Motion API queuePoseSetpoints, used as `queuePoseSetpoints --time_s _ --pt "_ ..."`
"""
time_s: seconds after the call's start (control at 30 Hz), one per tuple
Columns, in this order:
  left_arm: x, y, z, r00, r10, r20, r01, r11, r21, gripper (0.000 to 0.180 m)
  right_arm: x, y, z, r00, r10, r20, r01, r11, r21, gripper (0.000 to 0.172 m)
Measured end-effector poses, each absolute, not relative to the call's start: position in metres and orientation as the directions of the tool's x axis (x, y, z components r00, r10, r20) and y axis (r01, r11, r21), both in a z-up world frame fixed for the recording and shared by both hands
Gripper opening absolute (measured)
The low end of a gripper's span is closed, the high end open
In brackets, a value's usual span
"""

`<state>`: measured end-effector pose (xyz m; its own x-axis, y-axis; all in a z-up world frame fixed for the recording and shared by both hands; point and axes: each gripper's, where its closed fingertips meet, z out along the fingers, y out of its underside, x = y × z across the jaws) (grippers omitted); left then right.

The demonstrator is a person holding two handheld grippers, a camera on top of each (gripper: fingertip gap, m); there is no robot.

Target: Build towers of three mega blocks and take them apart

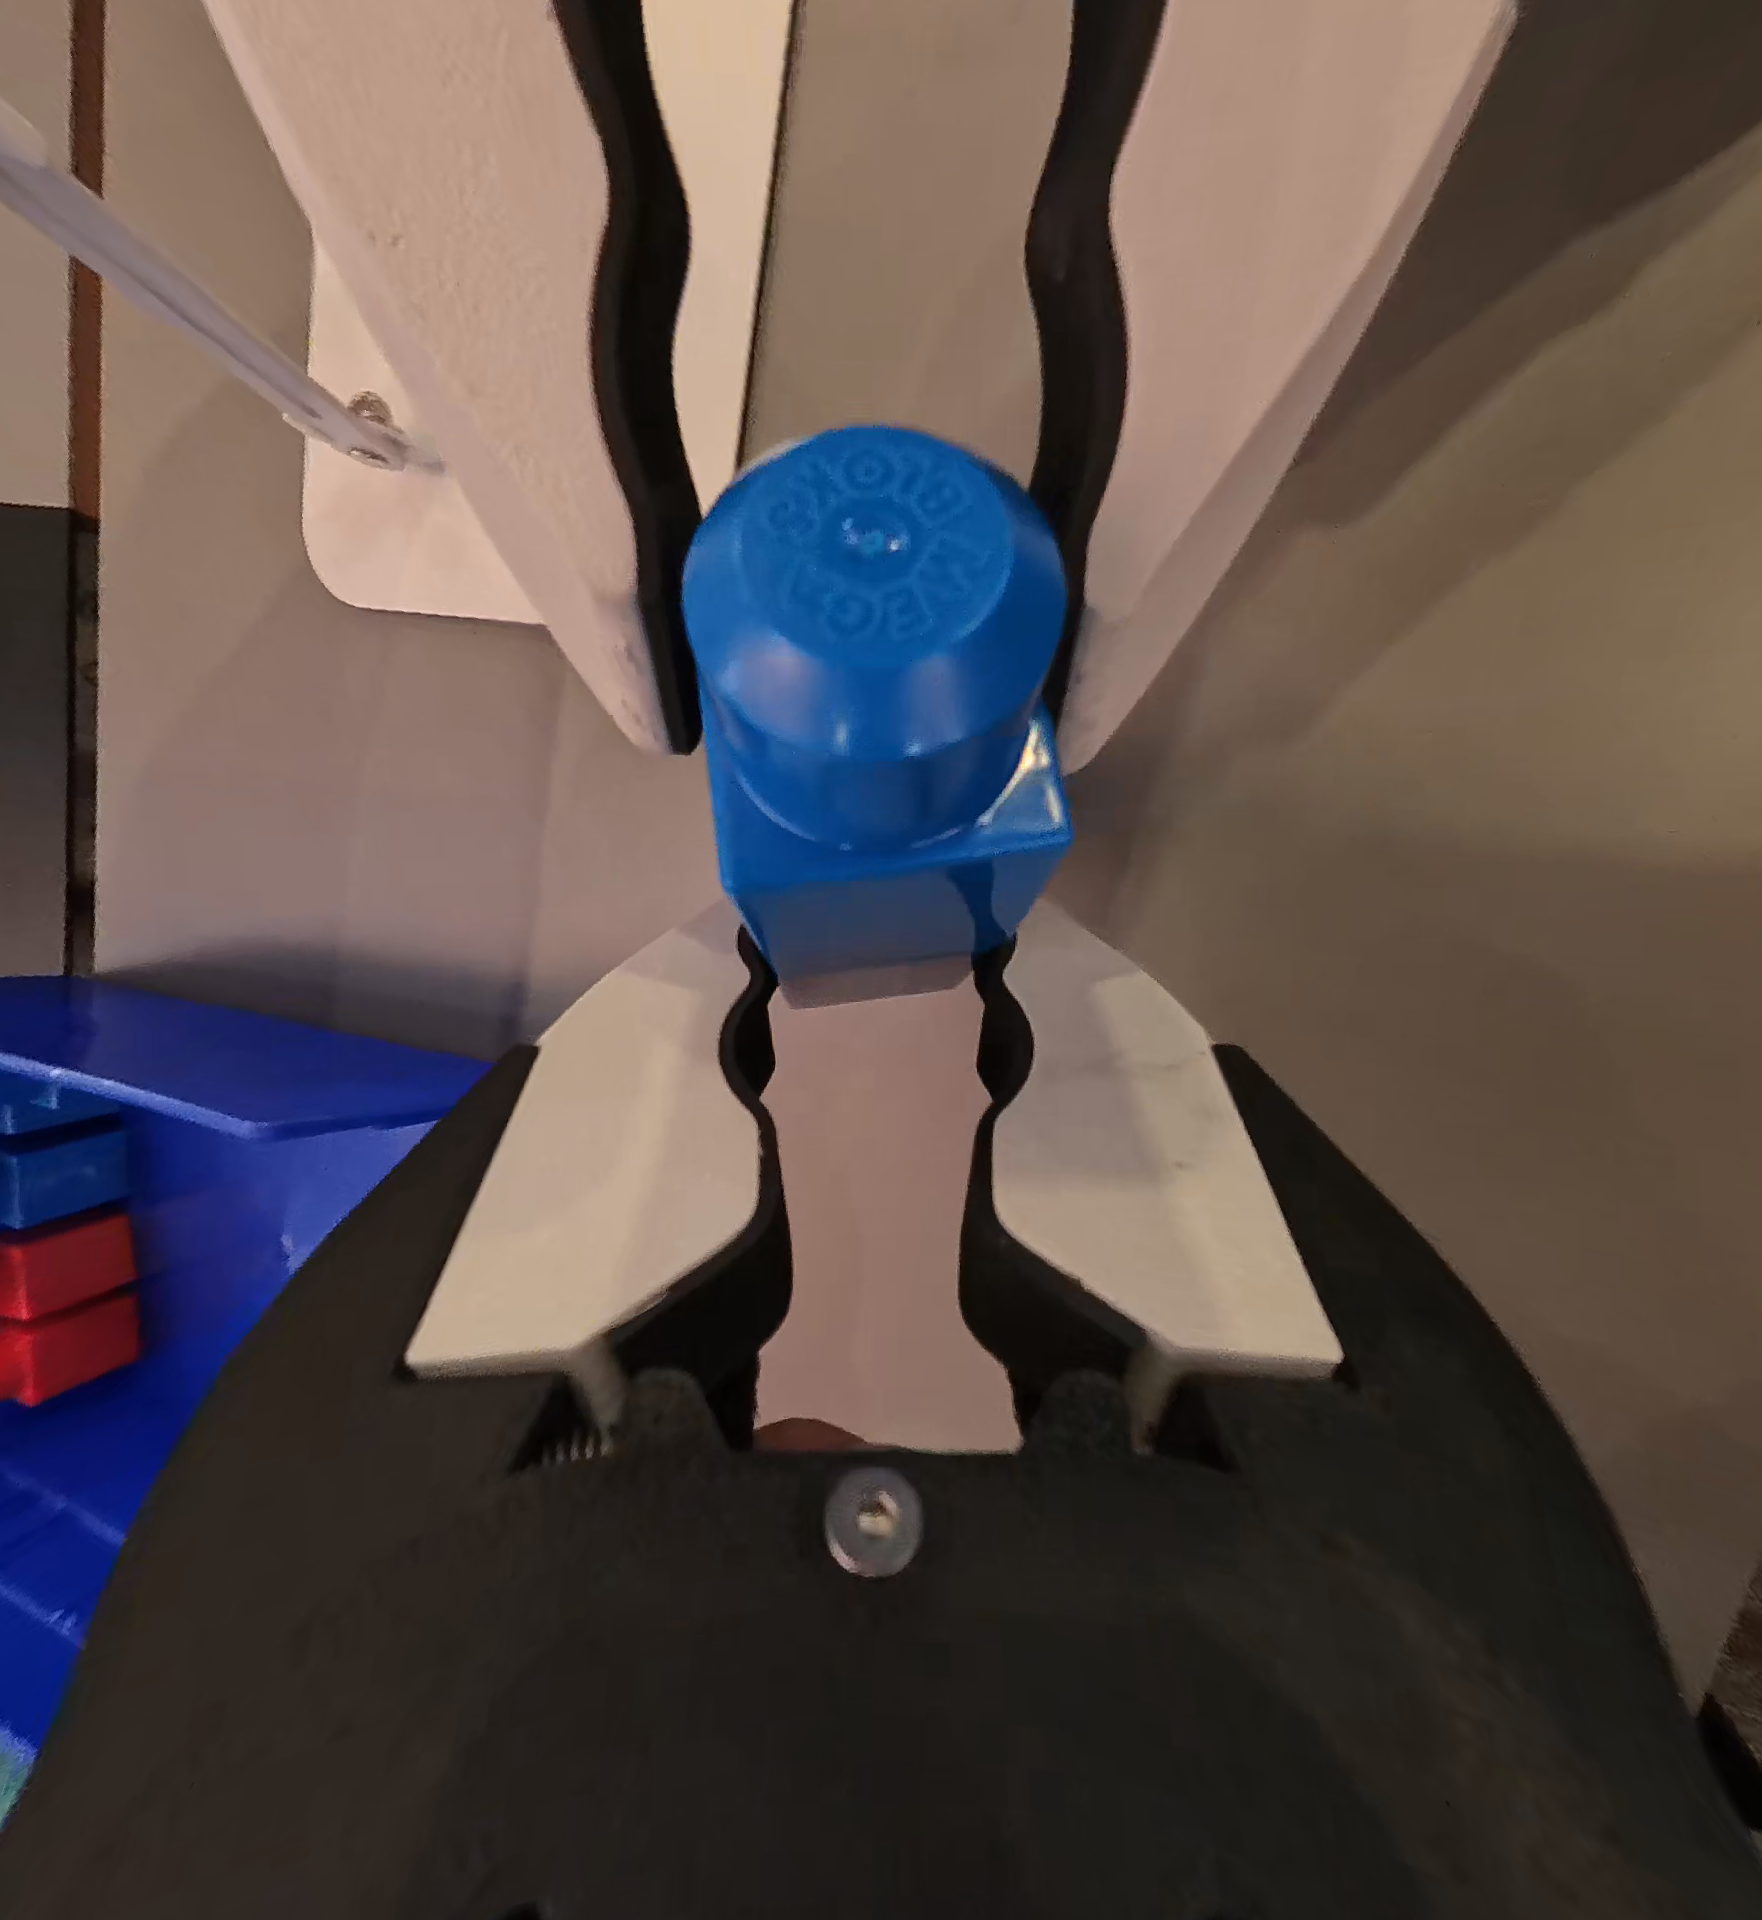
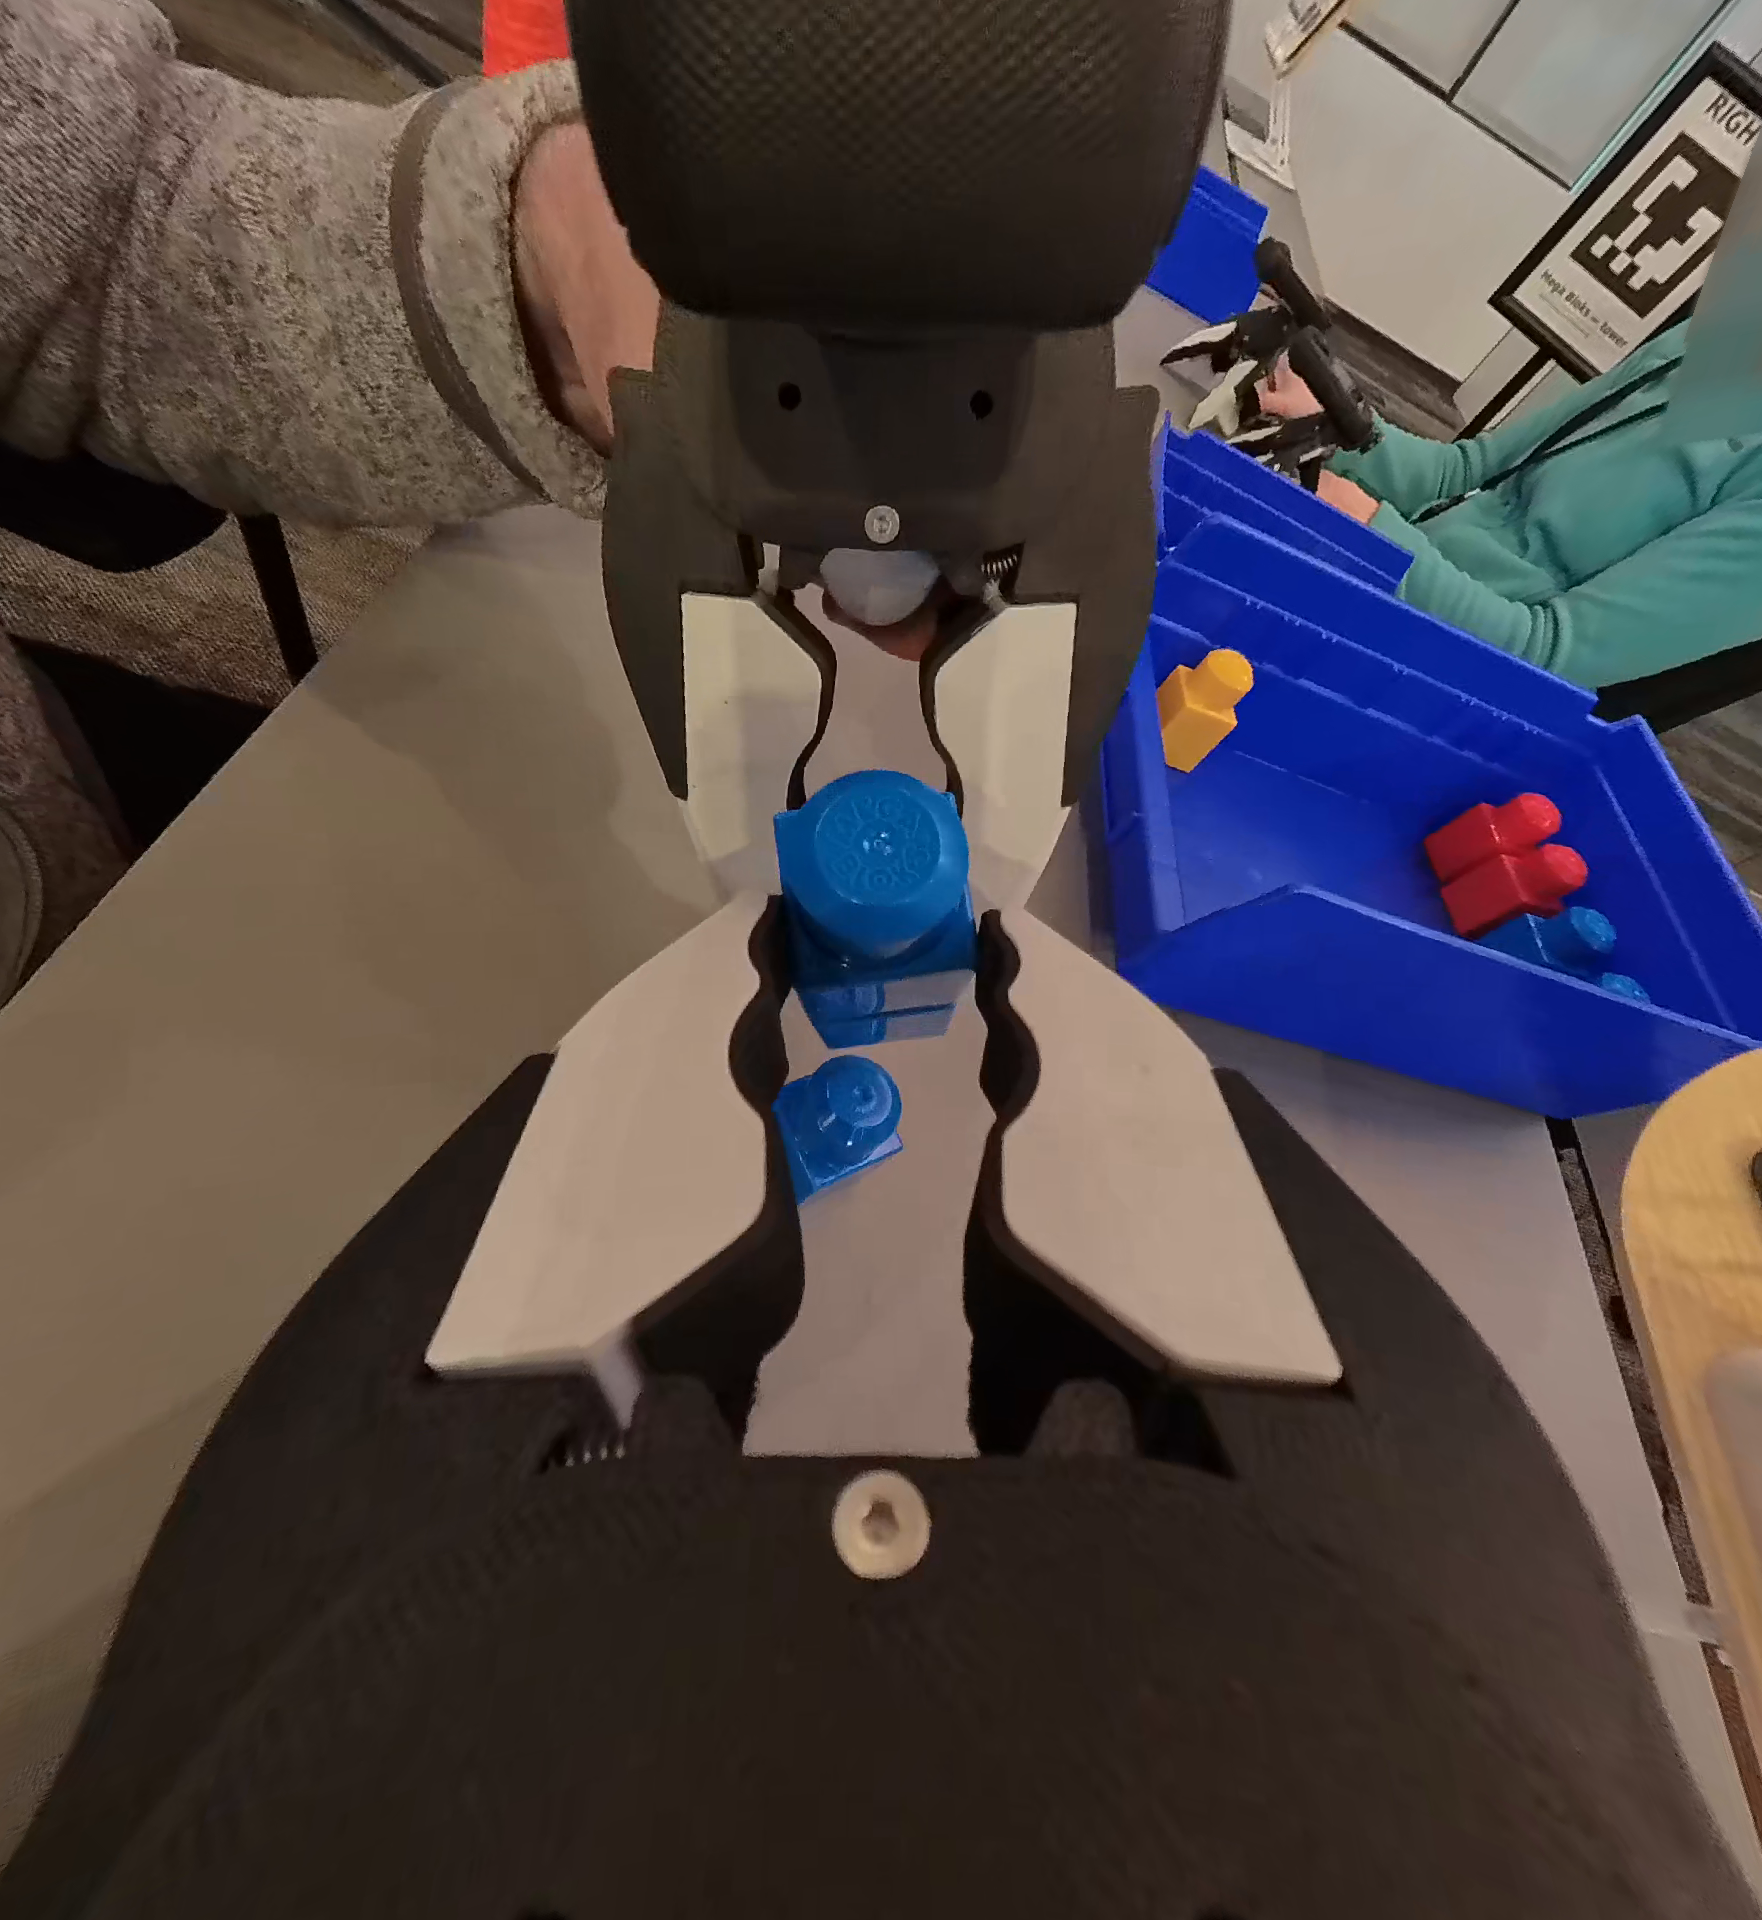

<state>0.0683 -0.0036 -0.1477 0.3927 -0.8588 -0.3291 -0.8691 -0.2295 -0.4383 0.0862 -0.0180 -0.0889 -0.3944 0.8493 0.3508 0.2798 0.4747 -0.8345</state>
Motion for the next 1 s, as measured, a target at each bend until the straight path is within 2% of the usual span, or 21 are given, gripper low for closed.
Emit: queuePoseSetpoints --time_s 1.0 --pt "0.055 -0.004 -0.133 0.419 -0.802 -0.426 -0.892 -0.274 -0.36 0.035 0.086 -0.007 -0.098 -0.372 0.848 0.377 0.291 0.493 -0.82 0.036"
